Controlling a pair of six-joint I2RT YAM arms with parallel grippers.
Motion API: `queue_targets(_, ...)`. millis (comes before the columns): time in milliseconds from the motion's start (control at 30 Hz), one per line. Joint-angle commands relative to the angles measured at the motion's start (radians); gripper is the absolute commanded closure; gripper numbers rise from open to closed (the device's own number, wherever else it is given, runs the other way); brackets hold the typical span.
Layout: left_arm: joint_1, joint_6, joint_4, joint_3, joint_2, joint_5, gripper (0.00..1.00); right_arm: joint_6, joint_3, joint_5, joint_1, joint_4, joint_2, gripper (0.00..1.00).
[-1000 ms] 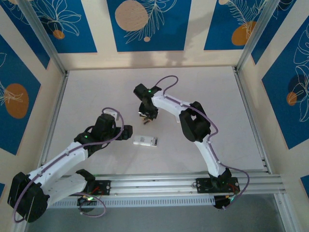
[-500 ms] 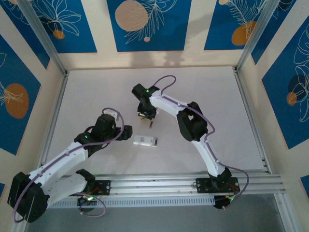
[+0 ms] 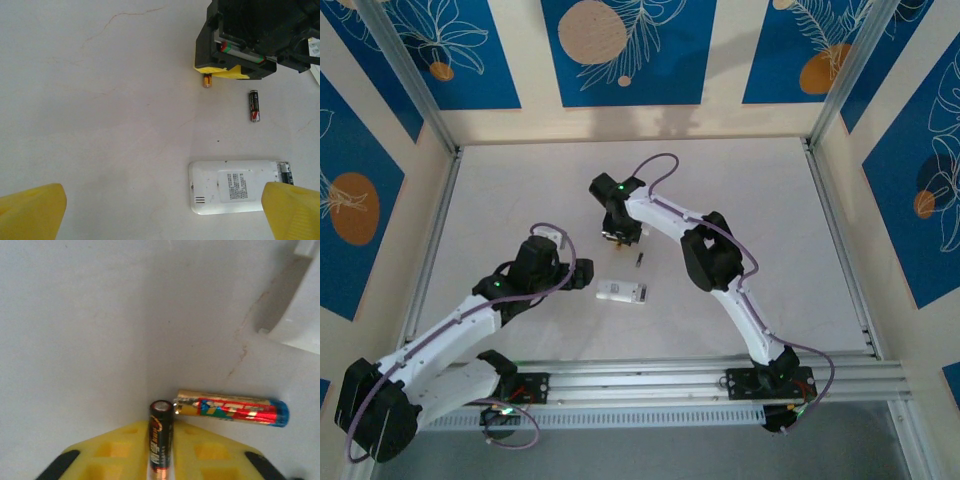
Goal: Load the batteries into the remote control
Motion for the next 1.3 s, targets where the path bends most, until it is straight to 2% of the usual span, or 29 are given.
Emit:
queue_targets(0, -0.004, 0.018, 0.006, -0.009, -0.016, -0.013, 0.00, -0.024, 0.038, 0.022, 0.021, -0.054, -0.002, 0.84)
queue_targets(100, -0.001, 0.004, 0.015, -0.009, -0.011, 0.000, 0.00, -0.061, 0.011, 0.029, 0.033, -0.044, -0.091, 0.88)
queue_targets(167, 0.006, -0.002, 0.017, -0.006, -0.003, 0.020, 0.00, -0.071, -0.073, 0.045, 0.042, -0.016, -0.191, 0.89)
queue_targets(400, 0.056, -0.001, 0.058, 0.020, 0.064, 0.208, 0.00, -0.035, -0.611, 0.022, 0.063, 0.176, -0.591, 0.88)
queue_targets(533, 0.069, -0.009, 0.105, 0.025, 0.115, 0.279, 0.00, 0.006, -0.814, -0.022, 0.095, 0.224, -0.706, 0.88)
queue_targets(733, 0.074, -0.024, 0.141, 0.046, 0.184, 0.328, 0.00, 0.032, -0.887, -0.050, 0.135, 0.264, -0.682, 0.88)
queue_targets(1033, 0.075, -0.013, 0.133, 0.043, 0.187, 0.307, 0.00, 0.044, -0.851, -0.069, 0.149, 0.283, -0.587, 0.85)
queue_targets(1267, 0.075, -0.016, 0.133, 0.042, 0.187, 0.300, 0.00, 0.057, -0.862, -0.071, 0.148, 0.275, -0.570, 0.82)
